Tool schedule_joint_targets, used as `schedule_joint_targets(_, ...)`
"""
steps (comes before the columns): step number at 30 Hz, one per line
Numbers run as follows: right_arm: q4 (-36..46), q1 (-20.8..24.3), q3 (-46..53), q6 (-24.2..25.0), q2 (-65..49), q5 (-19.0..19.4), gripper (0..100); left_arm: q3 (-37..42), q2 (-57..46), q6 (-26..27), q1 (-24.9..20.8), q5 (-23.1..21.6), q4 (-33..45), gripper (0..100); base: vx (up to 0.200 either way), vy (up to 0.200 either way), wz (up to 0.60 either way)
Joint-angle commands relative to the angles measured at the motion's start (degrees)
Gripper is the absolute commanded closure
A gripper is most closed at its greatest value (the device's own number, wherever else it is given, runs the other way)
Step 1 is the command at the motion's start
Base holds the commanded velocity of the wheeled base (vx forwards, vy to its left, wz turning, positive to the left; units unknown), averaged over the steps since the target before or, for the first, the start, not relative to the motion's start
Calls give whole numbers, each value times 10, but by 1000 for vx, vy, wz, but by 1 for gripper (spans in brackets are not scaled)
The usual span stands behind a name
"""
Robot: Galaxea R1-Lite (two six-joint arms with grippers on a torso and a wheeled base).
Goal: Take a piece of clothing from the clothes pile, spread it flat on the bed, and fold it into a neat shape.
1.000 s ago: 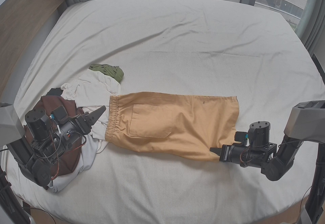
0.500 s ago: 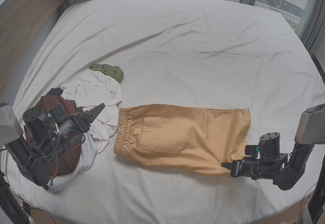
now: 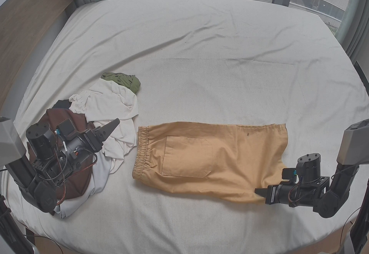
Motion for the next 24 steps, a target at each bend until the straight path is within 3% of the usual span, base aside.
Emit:
schedule_joint_targets(1,0,9,13,-1,-2,-4,0,1,0,0,-1,0,-2,0,0,0,0)
schedule_joint_targets(6,0,53,75,-3,1,13,0,9,7,0,-5,0,-2,0,0,0,0)
schedule_joint_targets(14,-11,110,80,18,-10,51,0,27,21,1,-19,-1,-2,0,0,0,0)
schedule_joint_targets(24,-111,147,90,42,-36,107,0,35,69,0,-24,-1,-2,0,0,0,0)
